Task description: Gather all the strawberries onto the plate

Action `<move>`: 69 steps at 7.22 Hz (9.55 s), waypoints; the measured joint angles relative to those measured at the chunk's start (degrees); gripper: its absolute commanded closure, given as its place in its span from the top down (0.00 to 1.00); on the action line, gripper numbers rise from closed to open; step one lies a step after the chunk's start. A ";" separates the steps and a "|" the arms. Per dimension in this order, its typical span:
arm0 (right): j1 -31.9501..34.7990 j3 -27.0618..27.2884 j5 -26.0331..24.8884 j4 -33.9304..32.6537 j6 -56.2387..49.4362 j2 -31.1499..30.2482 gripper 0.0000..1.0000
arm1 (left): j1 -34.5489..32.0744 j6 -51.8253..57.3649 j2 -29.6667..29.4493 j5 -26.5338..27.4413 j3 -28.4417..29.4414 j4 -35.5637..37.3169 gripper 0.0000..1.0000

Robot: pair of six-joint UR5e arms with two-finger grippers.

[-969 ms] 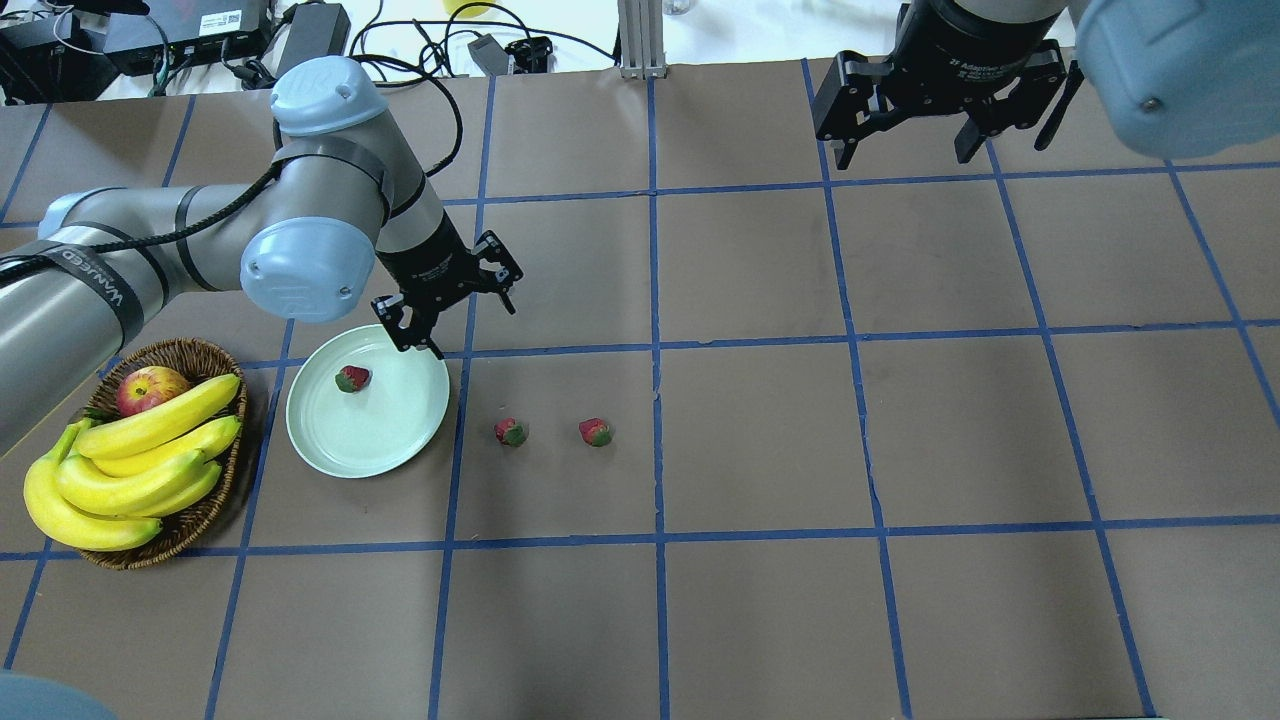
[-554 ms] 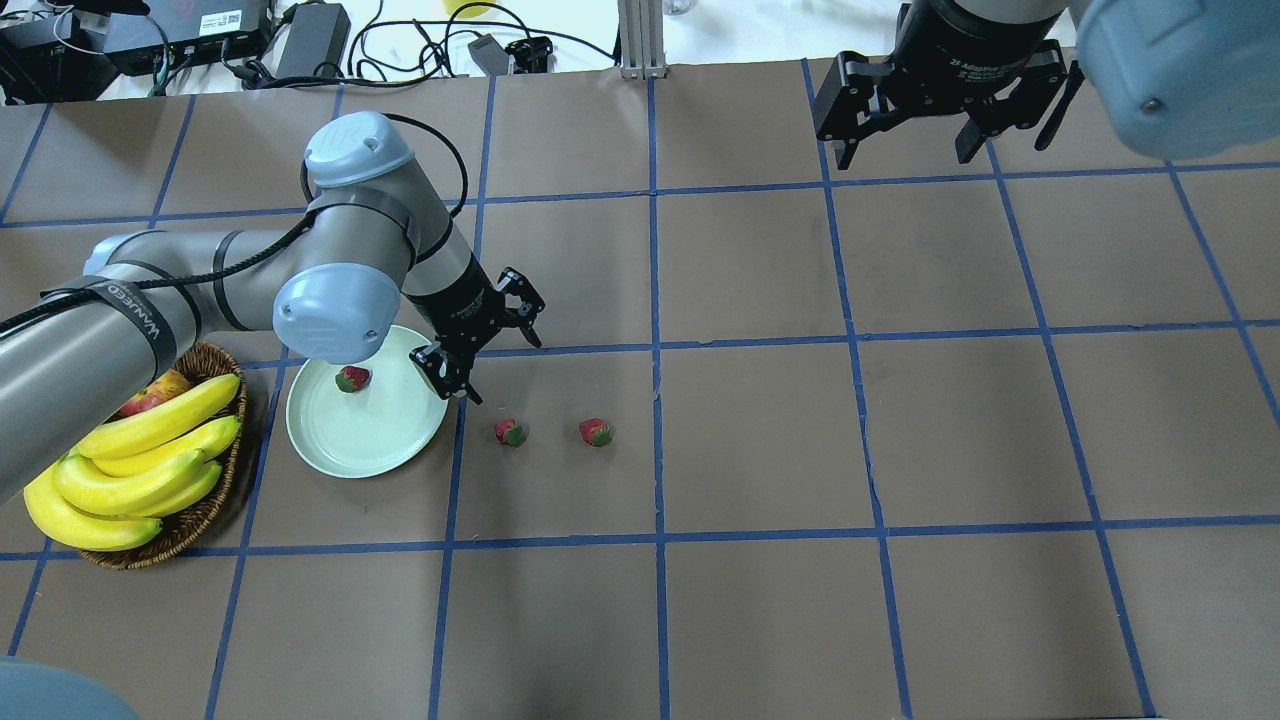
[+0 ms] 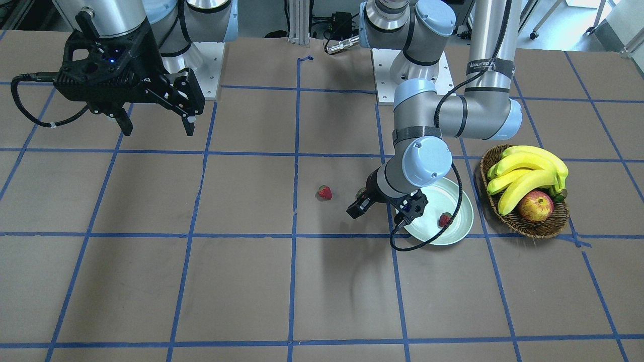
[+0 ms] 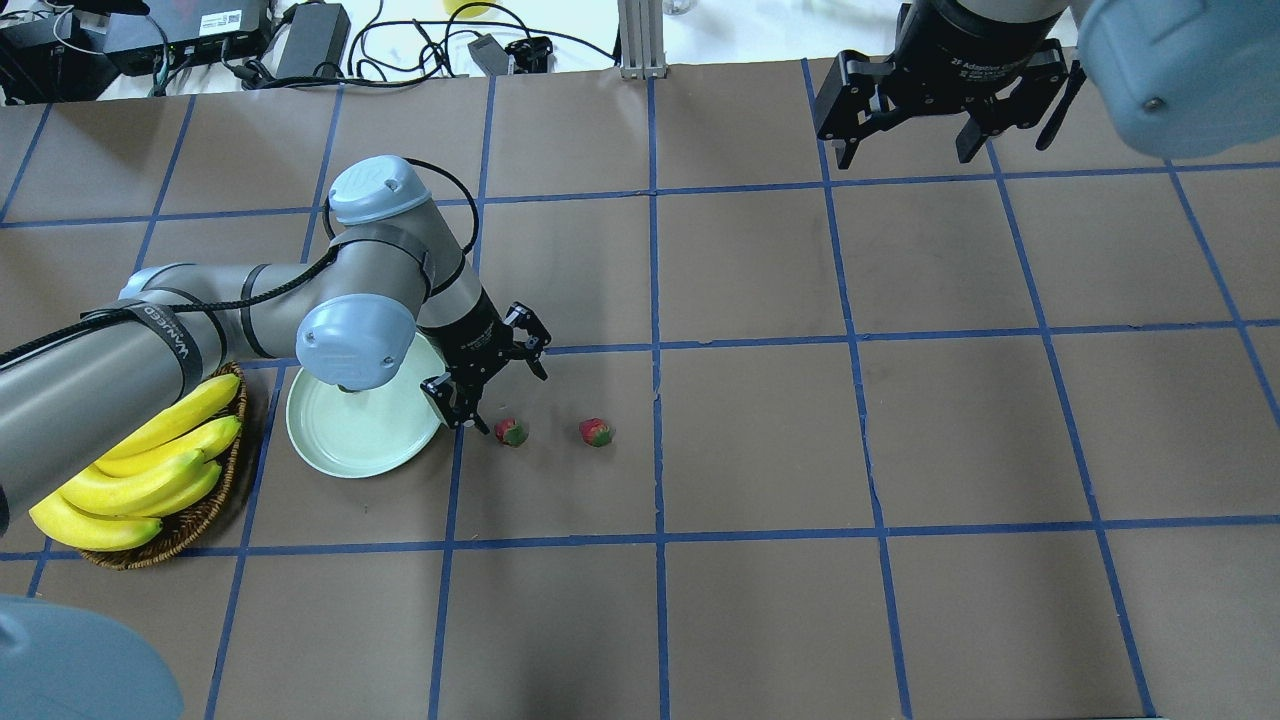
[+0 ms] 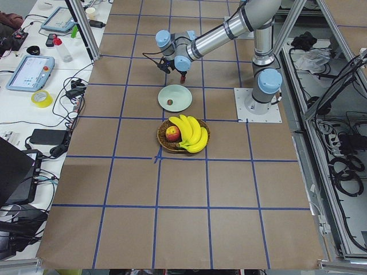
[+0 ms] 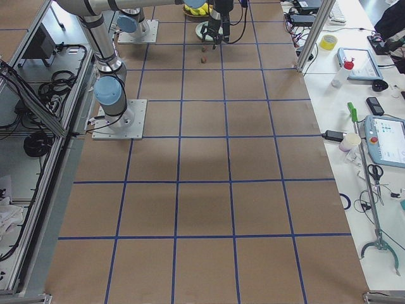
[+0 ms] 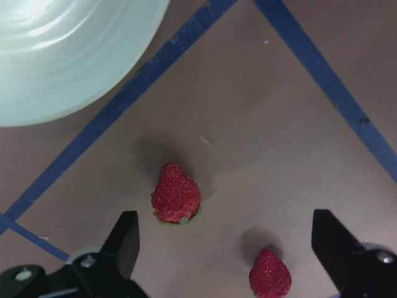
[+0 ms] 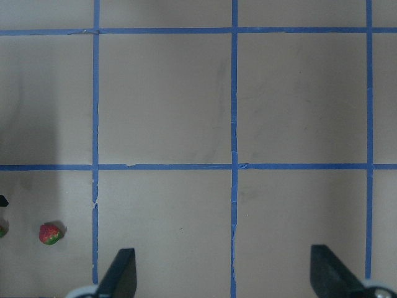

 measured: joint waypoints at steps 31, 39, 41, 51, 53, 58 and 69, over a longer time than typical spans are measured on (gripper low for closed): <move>0.01 0.01 0.09 0.12 -0.07 -0.06 1.00 | 3.92 16.29 1.44 1.07 7.94 -6.71 1.00; -0.06 0.01 0.09 0.23 -0.01 -0.06 1.00 | -4.62 -8.45 -1.91 -9.91 -1.43 7.72 0.94; -0.09 0.02 0.11 0.26 0.02 -0.06 1.00 | -4.93 -8.05 -2.01 -9.93 -1.92 7.72 0.88; -0.06 0.07 0.17 0.39 0.02 -0.06 1.00 | -5.77 -3.12 -1.12 -7.12 2.78 6.39 0.00; -0.07 0.08 0.18 0.42 0.02 -0.06 1.00 | -3.67 8.53 0.15 1.89 8.35 -1.38 0.00; 0.01 0.02 0.18 0.36 0.02 -0.06 1.00 | 7.80 34.52 3.27 13.92 7.92 -13.35 0.28; -0.06 0.00 0.15 0.68 0.00 -0.15 1.00 | 8.58 41.51 7.59 8.01 19.37 -17.84 1.00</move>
